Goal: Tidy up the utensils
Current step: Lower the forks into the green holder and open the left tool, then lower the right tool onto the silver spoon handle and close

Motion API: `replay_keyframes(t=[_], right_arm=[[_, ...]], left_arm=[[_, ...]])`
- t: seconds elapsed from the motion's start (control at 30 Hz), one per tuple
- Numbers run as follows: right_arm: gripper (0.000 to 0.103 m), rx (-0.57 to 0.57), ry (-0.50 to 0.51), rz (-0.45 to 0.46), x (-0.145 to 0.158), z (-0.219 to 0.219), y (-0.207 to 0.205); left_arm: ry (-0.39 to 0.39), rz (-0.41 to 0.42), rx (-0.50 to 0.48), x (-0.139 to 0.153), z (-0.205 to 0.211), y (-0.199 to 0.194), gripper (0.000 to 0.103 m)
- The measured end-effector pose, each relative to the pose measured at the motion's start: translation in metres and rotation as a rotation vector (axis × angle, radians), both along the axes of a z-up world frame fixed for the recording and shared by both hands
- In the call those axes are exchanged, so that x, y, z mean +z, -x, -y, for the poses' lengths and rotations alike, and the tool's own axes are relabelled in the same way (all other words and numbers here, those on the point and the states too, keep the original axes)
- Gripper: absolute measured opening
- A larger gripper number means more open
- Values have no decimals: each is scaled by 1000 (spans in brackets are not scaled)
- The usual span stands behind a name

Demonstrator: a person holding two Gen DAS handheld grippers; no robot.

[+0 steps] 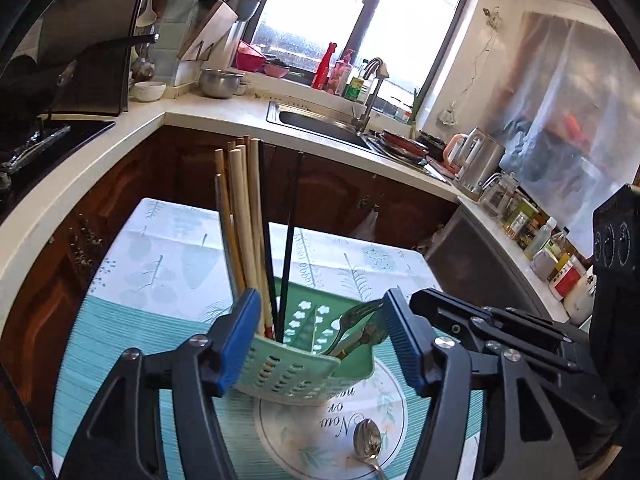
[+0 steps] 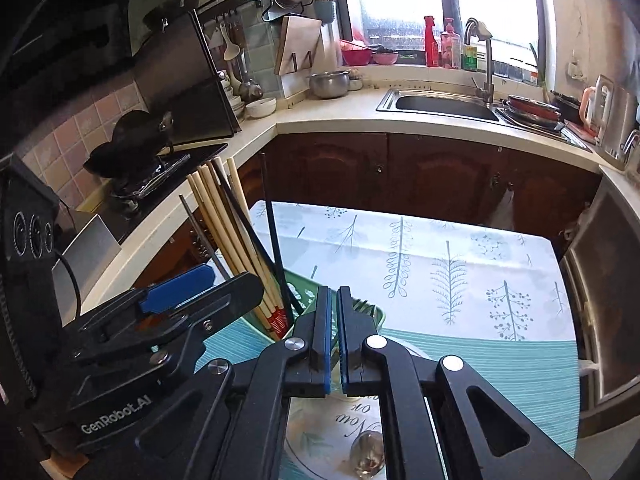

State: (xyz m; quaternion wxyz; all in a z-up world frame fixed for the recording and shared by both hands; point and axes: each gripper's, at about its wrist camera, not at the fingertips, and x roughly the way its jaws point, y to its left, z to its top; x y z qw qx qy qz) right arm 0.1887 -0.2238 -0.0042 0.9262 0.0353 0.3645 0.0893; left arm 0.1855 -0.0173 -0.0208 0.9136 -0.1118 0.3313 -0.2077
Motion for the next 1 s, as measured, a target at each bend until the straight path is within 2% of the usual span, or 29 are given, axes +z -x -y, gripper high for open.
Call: replay_keyframes(t=[0.2,0.27,0.43,0.73,0.9,1.0], right_arm=[[4,23,-39,-10,1,2,41],[7,33,-59,-28,-7,3,56],[23,47,-91,-91,-42,13,86],[25,70,-102,-220,-125,50,106],[25,76,-131,-287,-165,72,96],[25,94,-157,-317,-179,80,85]], left_arm=[[-89,-25,17,4,-6,28,68],[-105,-39,24,3,-8,36,78],[-106,-95,28,-12,-11,53,81],[-119,-243,-28,-76,12,64,81],[-130,-301,-69,-110,30,64,81],[-139,-322,-82,-123,36,64,81]])
